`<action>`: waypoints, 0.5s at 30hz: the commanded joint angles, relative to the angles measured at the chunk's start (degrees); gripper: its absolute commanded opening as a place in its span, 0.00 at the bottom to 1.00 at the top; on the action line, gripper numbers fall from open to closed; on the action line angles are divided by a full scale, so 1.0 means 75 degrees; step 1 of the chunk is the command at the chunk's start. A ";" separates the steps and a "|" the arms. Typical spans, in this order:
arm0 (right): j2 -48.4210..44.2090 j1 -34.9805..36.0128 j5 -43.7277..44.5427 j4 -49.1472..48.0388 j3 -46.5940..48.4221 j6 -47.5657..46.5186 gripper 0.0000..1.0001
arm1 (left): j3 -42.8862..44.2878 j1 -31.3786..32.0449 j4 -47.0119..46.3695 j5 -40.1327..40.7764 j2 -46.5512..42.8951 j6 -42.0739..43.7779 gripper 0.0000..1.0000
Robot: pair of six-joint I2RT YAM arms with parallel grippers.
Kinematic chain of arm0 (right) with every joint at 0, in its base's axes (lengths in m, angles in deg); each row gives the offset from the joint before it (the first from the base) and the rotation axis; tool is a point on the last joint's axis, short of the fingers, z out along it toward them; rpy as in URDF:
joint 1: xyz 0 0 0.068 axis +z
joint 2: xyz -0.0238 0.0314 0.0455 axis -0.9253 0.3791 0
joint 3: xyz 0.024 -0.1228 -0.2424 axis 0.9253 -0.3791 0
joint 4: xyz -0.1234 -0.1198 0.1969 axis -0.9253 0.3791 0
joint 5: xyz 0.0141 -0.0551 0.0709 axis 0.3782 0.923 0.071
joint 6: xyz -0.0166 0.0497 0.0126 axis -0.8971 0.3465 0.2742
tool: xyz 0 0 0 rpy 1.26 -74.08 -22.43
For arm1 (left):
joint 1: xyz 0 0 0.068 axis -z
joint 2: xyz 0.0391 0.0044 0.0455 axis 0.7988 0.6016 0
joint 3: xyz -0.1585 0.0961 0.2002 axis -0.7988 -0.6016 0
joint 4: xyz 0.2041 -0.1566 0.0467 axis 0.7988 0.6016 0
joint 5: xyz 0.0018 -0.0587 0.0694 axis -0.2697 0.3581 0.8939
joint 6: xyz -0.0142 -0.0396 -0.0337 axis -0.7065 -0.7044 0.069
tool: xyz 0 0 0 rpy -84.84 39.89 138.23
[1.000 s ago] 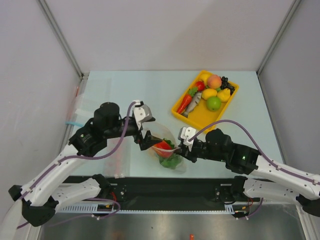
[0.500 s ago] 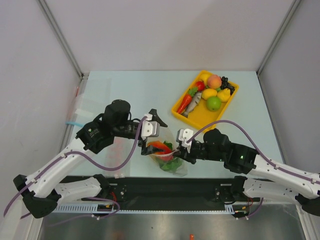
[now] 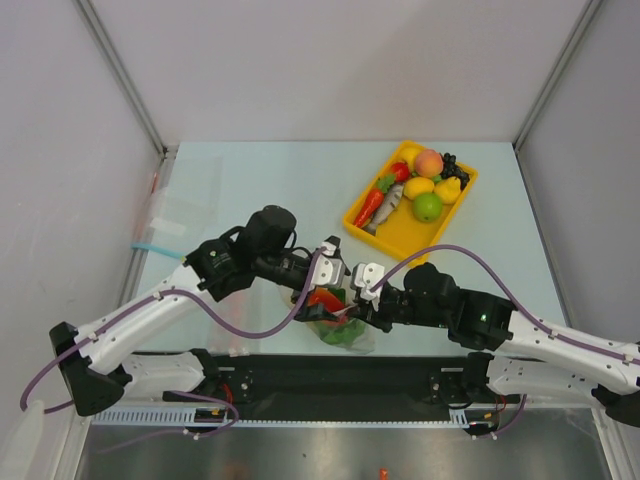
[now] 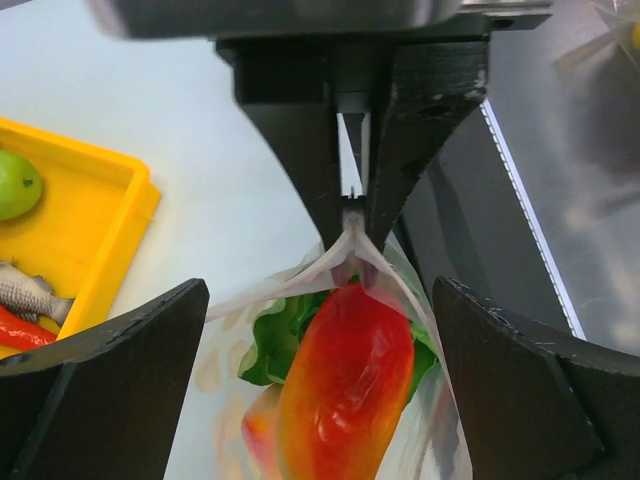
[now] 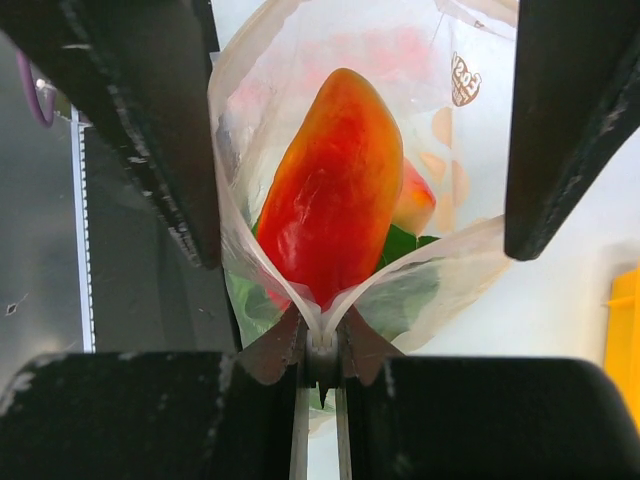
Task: Place the food in the zip-top bag and seal the zipper
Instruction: Zip the zipper food storage bag.
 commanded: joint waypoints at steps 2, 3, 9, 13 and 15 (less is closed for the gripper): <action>-0.0078 0.0046 0.0266 -0.0049 0.0260 0.0117 0.00 | 0.0167 0.0240 -0.0049 -0.0085 -0.0075 0.0295 0.97; -0.0078 0.0046 0.0313 -0.0049 0.0272 0.0140 0.00 | 0.0143 0.0252 -0.0096 0.0020 -0.0075 0.0260 0.93; -0.0207 0.0046 0.0360 -0.0037 0.0307 0.0175 0.00 | -0.0115 0.0275 -0.0435 0.0664 -0.0075 0.0038 0.57; -0.0278 0.0046 0.0348 -0.0049 0.0284 0.0187 0.00 | -0.0197 0.0275 -0.0588 0.1029 -0.0075 -0.0033 0.42; -0.0278 0.0057 0.0313 -0.0060 0.0284 0.0175 0.00 | -0.0232 0.0275 -0.0635 0.1052 -0.0040 -0.0092 0.38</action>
